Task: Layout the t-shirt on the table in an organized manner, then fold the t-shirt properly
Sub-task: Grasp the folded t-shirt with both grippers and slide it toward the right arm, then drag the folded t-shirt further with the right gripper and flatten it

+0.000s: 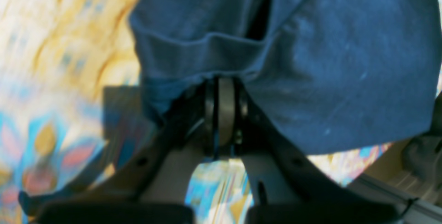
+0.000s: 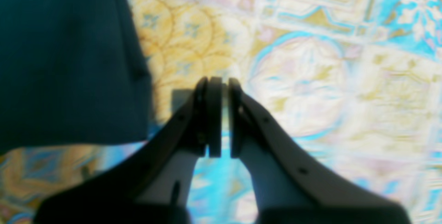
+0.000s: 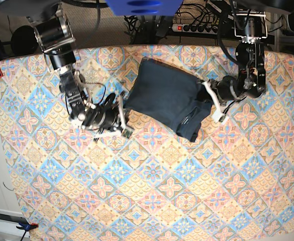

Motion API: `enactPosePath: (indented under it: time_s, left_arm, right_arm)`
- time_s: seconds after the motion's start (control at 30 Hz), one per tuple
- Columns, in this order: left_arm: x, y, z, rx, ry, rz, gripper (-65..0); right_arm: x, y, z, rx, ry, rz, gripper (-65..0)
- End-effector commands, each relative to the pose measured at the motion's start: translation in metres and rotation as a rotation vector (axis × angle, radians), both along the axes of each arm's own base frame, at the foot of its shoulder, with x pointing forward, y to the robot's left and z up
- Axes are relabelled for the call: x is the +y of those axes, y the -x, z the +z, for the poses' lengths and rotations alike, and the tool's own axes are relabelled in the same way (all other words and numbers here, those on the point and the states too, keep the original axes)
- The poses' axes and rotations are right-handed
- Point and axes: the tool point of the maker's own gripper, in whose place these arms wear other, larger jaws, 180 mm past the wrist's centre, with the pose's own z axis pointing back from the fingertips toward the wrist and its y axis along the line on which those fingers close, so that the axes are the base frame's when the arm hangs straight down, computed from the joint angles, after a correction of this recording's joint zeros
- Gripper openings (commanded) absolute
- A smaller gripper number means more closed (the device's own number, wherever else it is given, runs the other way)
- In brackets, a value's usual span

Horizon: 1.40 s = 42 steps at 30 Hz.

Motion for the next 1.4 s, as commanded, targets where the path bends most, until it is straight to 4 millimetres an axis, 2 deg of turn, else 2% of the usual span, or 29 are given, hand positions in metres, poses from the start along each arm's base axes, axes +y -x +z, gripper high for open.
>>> enactPosePath:
  time_s: [0.0, 0.1, 0.23, 0.37, 0.5, 0.6, 0.73, 0.87, 0.9, 1.0, 1.13, 1.23, 1.37]
  left_arm:
    - [-0.013, -0.017, 0.012, -0.061, 0.032, -0.011, -65.0]
    - [-0.033, -0.038, 0.009, -0.087, 0.042, -0.029, -65.0]
    - [-0.063, -0.07, 0.01, -0.122, 0.096, -0.023, -65.0]
    - [-0.082, -0.099, 0.025, -0.178, 0.166, 0.003, -65.0]
    - [-0.091, -0.113, 0.041, -0.221, 0.198, 0.008, -65.0]
    - [-0.073, -0.12, 0.046, -0.234, 0.212, 0.076, -65.0]
    - [-0.023, -0.123, 0.049, -0.244, 0.284, 0.266, -65.0]
    - [0.041, -0.109, 0.045, -0.25, 0.363, 0.48, -65.0]
    - [0.051, -0.102, 0.042, -0.245, 0.376, 0.513, -65.0]
    - [0.066, -0.081, 0.033, -0.217, 0.395, 0.547, -65.0]
    - [0.078, -0.058, 0.022, -0.179, 0.41, 0.574, -65.0]
    - [0.083, -0.046, 0.018, -0.163, 0.421, 0.586, -65.0]
    - [0.084, -0.038, 0.033, -0.207, 0.392, 0.551, -65.0]
  right_arm:
    - [0.001, -0.005, 0.015, -0.044, -0.025, 0.016, -61.7]
    - [-0.006, 0.007, 0.02, -0.066, -0.013, 0.032, -61.8]
    - [-0.025, 0.012, 0.029, -0.096, -0.022, -0.023, -61.8]
    - [-0.041, 0.01, 0.045, -0.145, -0.041, -0.085, -61.8]
    - [-0.035, 0.015, 0.062, -0.192, -0.061, -0.071, -61.8]
    - [-0.028, 0.023, 0.071, -0.217, -0.075, -0.051, -61.8]
    - [-0.012, 0.044, 0.066, -0.19, -0.096, -0.013, -61.8]
    - [0.042, 0.062, 0.074, -0.157, -0.211, 0.111, -61.8]
    - [0.055, 0.065, 0.077, -0.153, -0.236, 0.136, -61.8]
    - [0.08, 0.064, 0.086, -0.169, -0.267, 0.193, -61.8]
    - [0.106, 0.05, 0.09, -0.163, -0.302, 0.212, -61.8]
    - [0.124, 0.042, 0.073, -0.094, -0.314, 0.201, -61.8]
    - [0.13, 0.042, 0.035, 0.035, -0.297, 0.163, -61.8]
